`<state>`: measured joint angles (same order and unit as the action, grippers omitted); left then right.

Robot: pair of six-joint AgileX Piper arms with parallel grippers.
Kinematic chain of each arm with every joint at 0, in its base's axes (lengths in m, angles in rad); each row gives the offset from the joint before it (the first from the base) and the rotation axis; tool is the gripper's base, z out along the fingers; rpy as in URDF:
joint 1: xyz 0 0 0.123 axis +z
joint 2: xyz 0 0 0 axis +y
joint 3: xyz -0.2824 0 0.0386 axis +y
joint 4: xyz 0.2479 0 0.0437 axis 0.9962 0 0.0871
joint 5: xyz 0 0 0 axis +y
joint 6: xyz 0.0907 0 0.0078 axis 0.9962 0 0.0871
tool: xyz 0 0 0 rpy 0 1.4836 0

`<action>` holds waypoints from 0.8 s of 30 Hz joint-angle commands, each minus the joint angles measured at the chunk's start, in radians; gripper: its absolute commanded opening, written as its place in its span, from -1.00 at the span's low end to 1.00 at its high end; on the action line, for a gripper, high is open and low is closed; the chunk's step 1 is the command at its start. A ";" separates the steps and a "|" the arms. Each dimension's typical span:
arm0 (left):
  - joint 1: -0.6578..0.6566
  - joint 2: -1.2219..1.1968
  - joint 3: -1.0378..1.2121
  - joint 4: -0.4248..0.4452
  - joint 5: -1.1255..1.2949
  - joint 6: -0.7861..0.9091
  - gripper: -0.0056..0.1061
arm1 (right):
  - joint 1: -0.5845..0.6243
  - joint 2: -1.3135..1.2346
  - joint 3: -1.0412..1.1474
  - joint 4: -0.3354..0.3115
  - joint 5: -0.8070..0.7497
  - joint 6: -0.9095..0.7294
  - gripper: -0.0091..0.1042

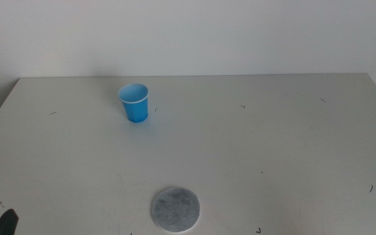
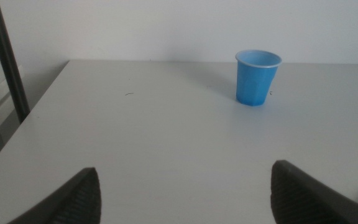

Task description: Place an empty cup on a cup mat.

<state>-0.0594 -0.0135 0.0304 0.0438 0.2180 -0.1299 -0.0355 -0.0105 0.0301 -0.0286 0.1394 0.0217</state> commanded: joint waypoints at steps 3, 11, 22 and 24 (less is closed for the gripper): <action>0.000 0.027 -0.081 -0.004 -0.071 -0.049 0.98 | 0.003 -0.026 -0.008 -0.014 -0.074 -0.005 0.82; 0.000 0.272 -0.393 0.024 0.015 -0.056 0.98 | 0.003 -0.026 -0.008 -0.014 -0.074 -0.005 0.82; 0.000 0.730 -0.981 0.012 0.379 -0.049 0.98 | 0.003 -0.026 -0.008 -0.014 -0.074 -0.005 0.82; 0.000 0.807 -1.084 0.012 0.429 -0.031 0.98 | 0.003 -0.026 -0.008 -0.014 -0.074 -0.005 0.82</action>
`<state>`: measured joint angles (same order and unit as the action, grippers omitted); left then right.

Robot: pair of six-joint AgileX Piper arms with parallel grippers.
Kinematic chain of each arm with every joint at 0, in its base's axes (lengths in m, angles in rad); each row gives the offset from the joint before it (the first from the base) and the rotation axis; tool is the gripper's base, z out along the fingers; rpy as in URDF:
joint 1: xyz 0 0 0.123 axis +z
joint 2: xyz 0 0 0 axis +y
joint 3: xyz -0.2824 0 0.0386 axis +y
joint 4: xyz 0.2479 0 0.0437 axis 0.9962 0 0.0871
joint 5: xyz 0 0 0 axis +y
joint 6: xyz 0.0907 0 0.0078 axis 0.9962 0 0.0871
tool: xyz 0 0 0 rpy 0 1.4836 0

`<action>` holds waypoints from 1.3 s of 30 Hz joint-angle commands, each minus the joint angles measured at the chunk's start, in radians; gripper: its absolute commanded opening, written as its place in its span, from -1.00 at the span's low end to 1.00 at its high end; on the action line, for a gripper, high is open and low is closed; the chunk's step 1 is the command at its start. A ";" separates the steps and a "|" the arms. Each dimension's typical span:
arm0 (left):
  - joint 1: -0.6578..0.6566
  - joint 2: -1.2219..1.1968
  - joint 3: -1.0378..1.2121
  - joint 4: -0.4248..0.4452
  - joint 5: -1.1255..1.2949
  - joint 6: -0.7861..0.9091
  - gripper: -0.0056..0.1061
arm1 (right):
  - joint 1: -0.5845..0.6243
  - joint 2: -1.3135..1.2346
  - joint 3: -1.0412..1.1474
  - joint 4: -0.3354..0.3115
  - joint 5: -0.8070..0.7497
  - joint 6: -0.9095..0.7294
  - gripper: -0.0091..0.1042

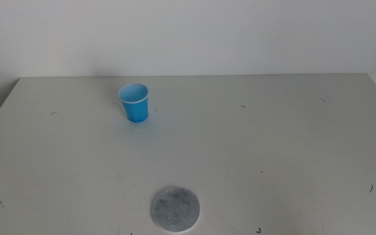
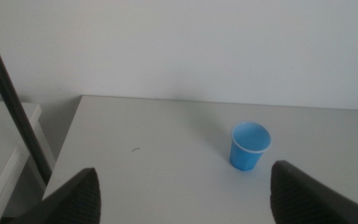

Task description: Place an empty cup on a cup mat.

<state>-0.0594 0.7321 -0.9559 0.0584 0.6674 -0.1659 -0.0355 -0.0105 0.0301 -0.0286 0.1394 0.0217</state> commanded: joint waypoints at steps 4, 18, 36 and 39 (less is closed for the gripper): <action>0.000 0.219 -0.323 -0.010 0.082 0.063 0.98 | 0.003 -0.026 -0.008 -0.014 -0.074 -0.005 0.82; 0.000 0.756 -0.973 -0.123 0.387 0.247 0.98 | 0.003 -0.026 -0.008 -0.014 -0.074 -0.005 0.82; -0.022 1.118 -1.042 -0.212 0.357 0.193 0.98 | 0.003 -0.026 -0.008 -0.014 -0.074 -0.005 0.82; -0.035 1.193 -1.042 -0.217 0.345 0.192 0.98 | 0.003 -0.026 -0.008 -0.014 -0.074 -0.005 0.82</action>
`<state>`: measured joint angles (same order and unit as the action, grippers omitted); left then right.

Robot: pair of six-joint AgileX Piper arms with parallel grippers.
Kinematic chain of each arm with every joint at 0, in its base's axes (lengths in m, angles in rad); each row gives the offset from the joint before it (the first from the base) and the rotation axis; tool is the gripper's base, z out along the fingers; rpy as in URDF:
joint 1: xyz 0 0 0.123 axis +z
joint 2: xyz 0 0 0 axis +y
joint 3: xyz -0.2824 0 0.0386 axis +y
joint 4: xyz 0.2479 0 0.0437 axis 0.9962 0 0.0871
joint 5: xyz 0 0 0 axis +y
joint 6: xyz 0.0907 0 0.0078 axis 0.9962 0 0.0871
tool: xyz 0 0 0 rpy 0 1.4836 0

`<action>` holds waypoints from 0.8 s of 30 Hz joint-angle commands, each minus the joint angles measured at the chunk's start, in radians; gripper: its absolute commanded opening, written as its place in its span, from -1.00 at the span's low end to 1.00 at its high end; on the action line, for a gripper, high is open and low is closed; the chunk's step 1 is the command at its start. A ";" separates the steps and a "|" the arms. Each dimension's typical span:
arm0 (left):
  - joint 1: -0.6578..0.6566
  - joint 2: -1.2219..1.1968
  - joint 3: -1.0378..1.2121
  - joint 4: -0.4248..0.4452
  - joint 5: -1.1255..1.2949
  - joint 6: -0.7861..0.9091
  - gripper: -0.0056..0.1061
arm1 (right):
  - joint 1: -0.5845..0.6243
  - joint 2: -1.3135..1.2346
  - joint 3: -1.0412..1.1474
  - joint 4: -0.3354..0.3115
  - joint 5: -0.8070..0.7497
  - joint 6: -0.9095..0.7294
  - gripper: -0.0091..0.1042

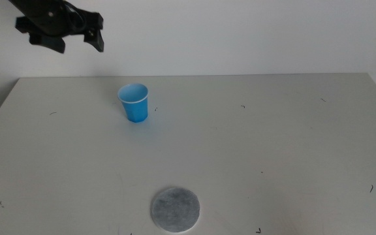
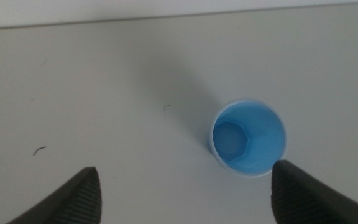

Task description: Place an empty cup on a cup mat.

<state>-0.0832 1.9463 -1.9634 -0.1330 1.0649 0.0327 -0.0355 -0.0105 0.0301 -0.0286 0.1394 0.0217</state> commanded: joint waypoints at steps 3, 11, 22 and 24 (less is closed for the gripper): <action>-0.021 0.043 -0.035 -0.027 -0.075 -0.008 0.98 | 0.003 -0.026 -0.008 -0.014 -0.074 -0.005 0.82; -0.064 0.168 -0.038 -0.018 -0.124 -0.022 0.98 | 0.003 -0.026 -0.008 -0.014 -0.074 -0.005 0.82; -0.069 0.269 -0.037 -0.018 -0.156 -0.049 0.89 | 0.003 -0.026 -0.008 -0.014 -0.074 -0.005 0.82; -0.069 0.279 -0.037 -0.018 -0.165 -0.058 0.76 | 0.003 -0.026 -0.008 -0.014 -0.074 -0.005 0.82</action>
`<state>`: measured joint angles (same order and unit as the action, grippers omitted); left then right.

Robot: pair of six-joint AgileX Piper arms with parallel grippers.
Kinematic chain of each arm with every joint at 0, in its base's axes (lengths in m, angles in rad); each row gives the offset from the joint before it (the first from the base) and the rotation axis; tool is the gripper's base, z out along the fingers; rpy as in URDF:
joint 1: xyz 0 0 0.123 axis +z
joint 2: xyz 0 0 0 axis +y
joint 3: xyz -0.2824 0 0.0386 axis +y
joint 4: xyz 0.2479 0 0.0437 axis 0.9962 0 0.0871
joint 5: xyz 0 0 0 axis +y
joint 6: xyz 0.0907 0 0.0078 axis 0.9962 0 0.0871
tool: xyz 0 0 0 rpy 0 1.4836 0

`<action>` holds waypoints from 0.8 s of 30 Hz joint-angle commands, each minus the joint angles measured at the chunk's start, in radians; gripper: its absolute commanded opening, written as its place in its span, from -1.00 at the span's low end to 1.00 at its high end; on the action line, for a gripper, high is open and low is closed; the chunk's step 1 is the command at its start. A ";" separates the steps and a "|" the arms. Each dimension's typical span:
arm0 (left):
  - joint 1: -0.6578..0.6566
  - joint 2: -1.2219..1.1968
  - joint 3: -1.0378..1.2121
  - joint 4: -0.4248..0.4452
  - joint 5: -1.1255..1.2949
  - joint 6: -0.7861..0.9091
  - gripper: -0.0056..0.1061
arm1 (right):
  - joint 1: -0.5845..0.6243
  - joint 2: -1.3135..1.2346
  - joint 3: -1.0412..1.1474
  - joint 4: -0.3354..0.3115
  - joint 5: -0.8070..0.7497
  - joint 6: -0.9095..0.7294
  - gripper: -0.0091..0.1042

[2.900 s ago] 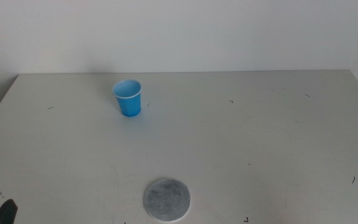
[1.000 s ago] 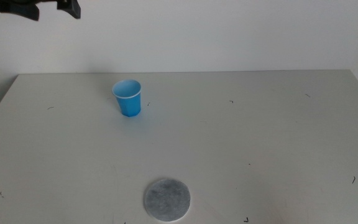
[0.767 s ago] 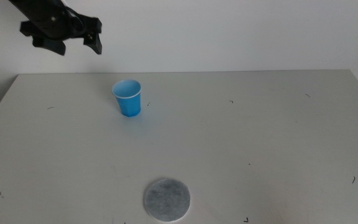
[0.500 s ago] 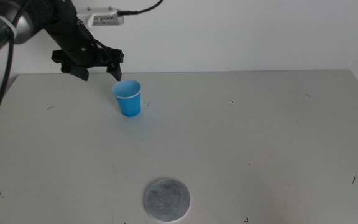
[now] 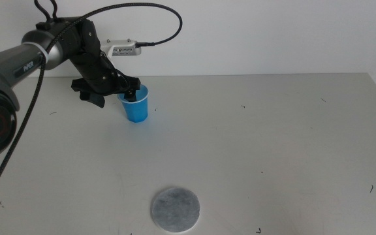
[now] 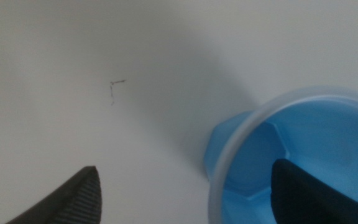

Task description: Place an empty cup on a cup mat.

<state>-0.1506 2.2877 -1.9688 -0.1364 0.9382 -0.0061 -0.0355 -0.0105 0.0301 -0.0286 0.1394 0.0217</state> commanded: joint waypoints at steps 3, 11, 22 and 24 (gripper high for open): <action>-0.002 -0.051 -0.032 -0.017 -0.041 -0.019 0.42 | 0.003 -0.026 -0.008 -0.014 -0.074 -0.005 0.82; -0.002 -0.051 -0.034 -0.051 -0.055 -0.018 -0.89 | 0.003 -0.026 -0.008 -0.014 -0.074 -0.005 0.82; -0.002 -0.192 0.001 -0.059 0.063 -0.023 -0.90 | 0.003 -0.026 -0.008 -0.014 -0.074 -0.005 0.82; -0.007 -0.253 0.043 -0.060 0.075 -0.027 -0.90 | 0.003 -0.026 -0.008 -0.014 -0.074 -0.005 0.82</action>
<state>-0.1519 2.1524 -1.9210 -0.1774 1.0151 -0.0170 -0.0355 -0.0105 0.0301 -0.0286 0.1394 0.0217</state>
